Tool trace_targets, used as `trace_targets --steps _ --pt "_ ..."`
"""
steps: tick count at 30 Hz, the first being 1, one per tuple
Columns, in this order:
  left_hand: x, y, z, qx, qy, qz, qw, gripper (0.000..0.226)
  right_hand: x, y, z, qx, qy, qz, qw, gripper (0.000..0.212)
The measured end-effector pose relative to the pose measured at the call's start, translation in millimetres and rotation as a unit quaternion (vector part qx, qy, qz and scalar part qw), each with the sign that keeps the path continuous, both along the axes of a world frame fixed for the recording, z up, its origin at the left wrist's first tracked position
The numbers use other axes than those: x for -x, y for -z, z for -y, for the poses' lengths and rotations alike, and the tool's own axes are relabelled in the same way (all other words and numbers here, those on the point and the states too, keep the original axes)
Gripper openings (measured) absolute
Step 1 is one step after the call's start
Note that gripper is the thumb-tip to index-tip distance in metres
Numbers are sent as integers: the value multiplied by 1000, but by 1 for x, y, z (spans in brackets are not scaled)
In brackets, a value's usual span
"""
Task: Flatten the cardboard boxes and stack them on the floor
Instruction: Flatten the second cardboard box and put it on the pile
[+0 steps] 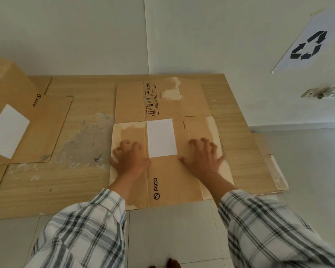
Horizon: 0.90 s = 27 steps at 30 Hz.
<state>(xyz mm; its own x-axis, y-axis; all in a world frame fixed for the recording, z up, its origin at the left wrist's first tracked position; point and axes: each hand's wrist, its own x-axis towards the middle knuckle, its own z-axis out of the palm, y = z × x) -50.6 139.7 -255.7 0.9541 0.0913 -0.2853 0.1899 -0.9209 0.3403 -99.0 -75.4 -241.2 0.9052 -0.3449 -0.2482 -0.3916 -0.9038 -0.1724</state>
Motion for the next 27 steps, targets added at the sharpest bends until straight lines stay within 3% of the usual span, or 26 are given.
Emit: trace_targets --steps 3,6,9,14,19,27 --pt "-5 0 -24 33 -120 -88 988 103 2 0 23 -64 151 -38 986 106" --pt "-11 -5 -40 86 -170 -73 979 114 6 -6 37 -115 220 -23 969 110" --pt "-19 -7 -47 179 -230 -55 955 98 5 -7 45 -149 266 -15 952 108" --pt "-17 -12 -56 291 -265 -45 918 56 8 -25 53 -238 307 -4 921 79" --pt "-11 -40 -43 269 -288 16 919 43 8 -42 49 -212 303 97 924 55" --pt "-20 -130 20 305 -253 94 913 23 1 -124 101 -140 255 184 939 45"
